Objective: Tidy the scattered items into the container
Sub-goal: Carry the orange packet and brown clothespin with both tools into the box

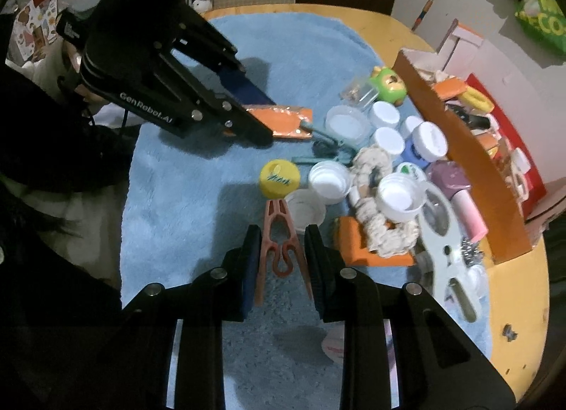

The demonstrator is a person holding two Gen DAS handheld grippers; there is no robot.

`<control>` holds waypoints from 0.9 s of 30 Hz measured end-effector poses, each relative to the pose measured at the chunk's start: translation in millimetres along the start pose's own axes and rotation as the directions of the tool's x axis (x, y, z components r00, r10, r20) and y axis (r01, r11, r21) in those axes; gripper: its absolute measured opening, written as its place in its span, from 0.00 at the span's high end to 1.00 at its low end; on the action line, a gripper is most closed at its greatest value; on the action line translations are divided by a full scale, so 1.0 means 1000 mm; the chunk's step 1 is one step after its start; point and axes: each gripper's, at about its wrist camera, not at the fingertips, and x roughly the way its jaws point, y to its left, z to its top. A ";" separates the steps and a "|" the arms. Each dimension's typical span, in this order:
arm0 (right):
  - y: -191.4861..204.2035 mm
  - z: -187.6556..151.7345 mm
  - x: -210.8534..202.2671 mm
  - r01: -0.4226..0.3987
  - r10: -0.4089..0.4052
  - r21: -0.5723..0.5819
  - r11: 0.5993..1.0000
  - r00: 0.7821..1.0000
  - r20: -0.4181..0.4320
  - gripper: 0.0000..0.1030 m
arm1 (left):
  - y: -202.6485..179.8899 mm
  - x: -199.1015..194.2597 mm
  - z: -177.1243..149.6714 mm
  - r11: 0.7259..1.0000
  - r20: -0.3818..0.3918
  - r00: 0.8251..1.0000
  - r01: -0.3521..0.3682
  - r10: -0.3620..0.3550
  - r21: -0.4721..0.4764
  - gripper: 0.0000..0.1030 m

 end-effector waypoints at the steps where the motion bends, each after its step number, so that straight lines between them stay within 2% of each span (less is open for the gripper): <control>1: 0.003 0.003 -0.001 0.012 -0.012 -0.001 1.000 1.000 0.004 0.77 | 0.000 -0.001 0.000 1.000 0.004 1.000 0.002 -0.002 0.000 0.73; 5: 0.011 0.018 -0.006 0.036 -0.037 0.010 0.999 0.999 0.031 0.77 | 0.003 -0.009 0.004 1.000 0.023 1.000 0.003 -0.003 -0.003 0.73; 7: 0.001 0.015 -0.014 0.057 -0.057 0.014 0.998 0.997 0.047 0.77 | 0.005 -0.012 0.009 1.000 0.034 0.999 0.003 -0.003 -0.003 0.73; 11: 0.005 0.036 -0.020 0.072 -0.075 0.033 0.997 0.994 0.083 0.77 | 0.008 -0.022 0.020 1.000 0.061 0.998 0.006 -0.006 0.005 0.73; 17: -0.008 0.045 -0.040 0.131 -0.140 0.079 0.988 0.983 0.119 0.77 | 0.013 -0.037 0.043 0.999 0.107 0.994 0.013 -0.016 0.031 0.73; 19: -0.020 0.070 -0.032 0.150 -0.163 0.104 0.983 0.978 0.131 0.77 | 0.015 -0.040 0.052 0.999 0.119 0.993 0.018 -0.023 0.039 0.73; 21: -0.035 0.059 -0.044 0.162 -0.180 0.130 0.978 0.974 0.141 0.77 | 0.016 -0.043 0.064 0.998 0.134 0.991 0.021 -0.027 0.051 0.73; 27: -0.074 0.078 -0.064 0.192 -0.235 0.224 0.955 0.954 0.184 0.77 | 0.024 -0.039 0.109 0.996 0.167 0.985 0.019 -0.034 0.092 0.73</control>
